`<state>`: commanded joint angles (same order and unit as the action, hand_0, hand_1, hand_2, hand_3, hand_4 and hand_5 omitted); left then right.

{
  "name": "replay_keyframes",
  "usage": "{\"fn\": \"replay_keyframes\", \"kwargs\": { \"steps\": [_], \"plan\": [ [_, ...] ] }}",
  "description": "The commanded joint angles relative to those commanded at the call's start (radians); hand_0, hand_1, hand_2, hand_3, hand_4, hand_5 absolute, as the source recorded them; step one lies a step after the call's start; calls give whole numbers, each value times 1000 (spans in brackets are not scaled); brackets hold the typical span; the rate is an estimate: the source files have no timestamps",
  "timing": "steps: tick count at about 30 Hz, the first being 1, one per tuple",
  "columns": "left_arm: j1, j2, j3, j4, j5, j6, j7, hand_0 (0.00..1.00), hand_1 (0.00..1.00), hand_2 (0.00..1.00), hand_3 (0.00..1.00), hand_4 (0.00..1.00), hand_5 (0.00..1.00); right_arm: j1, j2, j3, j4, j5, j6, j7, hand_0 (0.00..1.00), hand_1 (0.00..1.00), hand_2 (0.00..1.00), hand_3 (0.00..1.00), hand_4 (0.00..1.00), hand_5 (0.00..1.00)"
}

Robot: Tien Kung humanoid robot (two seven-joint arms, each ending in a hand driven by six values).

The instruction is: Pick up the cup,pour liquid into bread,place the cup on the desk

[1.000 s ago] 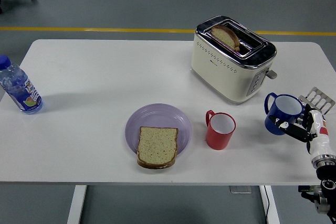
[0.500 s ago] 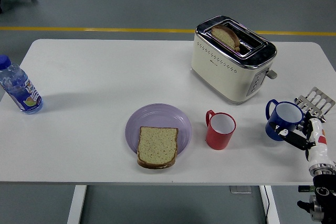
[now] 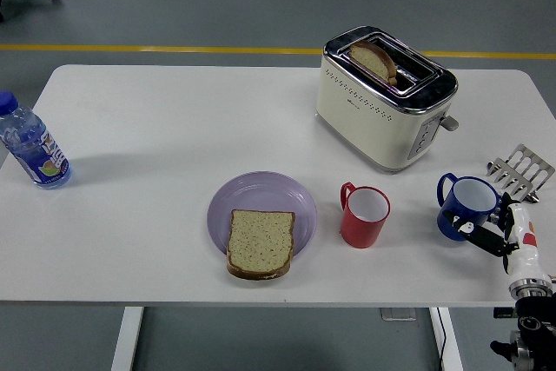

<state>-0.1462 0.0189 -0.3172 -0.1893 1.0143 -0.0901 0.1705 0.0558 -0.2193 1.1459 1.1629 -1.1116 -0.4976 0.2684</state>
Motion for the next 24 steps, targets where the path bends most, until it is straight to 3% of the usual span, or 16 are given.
{"fn": "replay_keyframes", "kwargs": {
  "steps": [24],
  "plan": [
    [-3, 0, 0, -1, 1, -2, 0, 668, 735, 736, 626, 393, 998, 8, 6, -16, -43, -15, 31, -10, 535, 418, 534, 560, 672, 2]
  ]
}}
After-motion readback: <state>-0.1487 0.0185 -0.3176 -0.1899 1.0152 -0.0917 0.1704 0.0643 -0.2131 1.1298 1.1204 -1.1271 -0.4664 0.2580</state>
